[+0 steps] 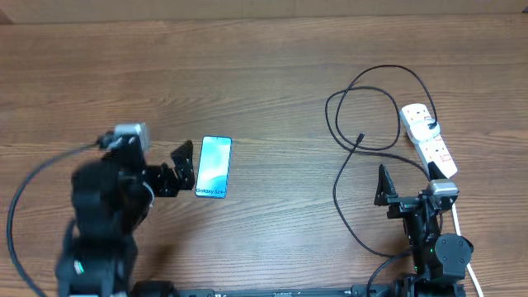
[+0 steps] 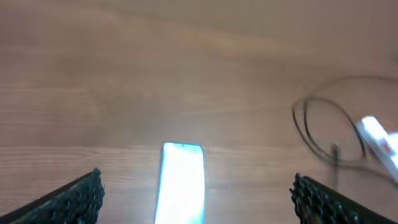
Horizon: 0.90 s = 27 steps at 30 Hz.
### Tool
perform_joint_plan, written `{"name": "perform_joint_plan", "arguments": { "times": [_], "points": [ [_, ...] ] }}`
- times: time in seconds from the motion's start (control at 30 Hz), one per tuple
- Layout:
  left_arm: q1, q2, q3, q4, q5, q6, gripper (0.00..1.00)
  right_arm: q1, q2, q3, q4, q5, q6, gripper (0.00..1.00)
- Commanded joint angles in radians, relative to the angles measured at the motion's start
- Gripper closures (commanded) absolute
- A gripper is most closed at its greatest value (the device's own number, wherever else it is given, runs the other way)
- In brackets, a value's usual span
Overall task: Plug charger to phone and switch on socket
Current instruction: 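Move left gripper over the phone and grasp its bottom edge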
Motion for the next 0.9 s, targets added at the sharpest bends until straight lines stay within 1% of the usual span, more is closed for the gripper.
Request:
{"name": "perform_joint_plan", "arguments": {
  "times": [0.0, 0.1, 0.2, 0.3, 0.37, 0.5, 0.87],
  "points": [
    [-0.087, 0.225, 0.261, -0.161, -0.071, -0.012, 0.00, -0.002, -0.010, -0.011, 0.005, -0.002, -0.002, 0.00],
    [-0.173, 0.364, 0.384, -0.281, -0.196, -0.011, 0.00, -0.002, -0.010, -0.011, 0.005, -0.002, -0.002, 0.00],
    [-0.243, 0.467, 0.423, -0.318, -0.256, 0.000, 0.00, -0.002, -0.010, -0.011, 0.005, -0.002, -0.002, 0.00],
    [-0.270, 0.558, 0.423, -0.315, -0.248, -0.003, 0.00, -0.002, -0.010, -0.011, 0.005, -0.002, -0.002, 0.00],
    [-0.270, 0.623, 0.423, -0.331, -0.226, -0.004, 0.00, -0.002, -0.010, -0.011, 0.005, -0.002, -0.002, 0.00],
    [-0.256, 0.737, 0.422, -0.372, -0.234, 0.025, 0.00, -0.002, -0.010, -0.011, 0.005, -0.002, -0.002, 0.00],
    [-0.248, 1.010, 0.422, -0.347, -0.228, 0.019, 0.00, -0.002, -0.010, -0.011, 0.005, -0.002, -0.002, 0.00]
  ]
}}
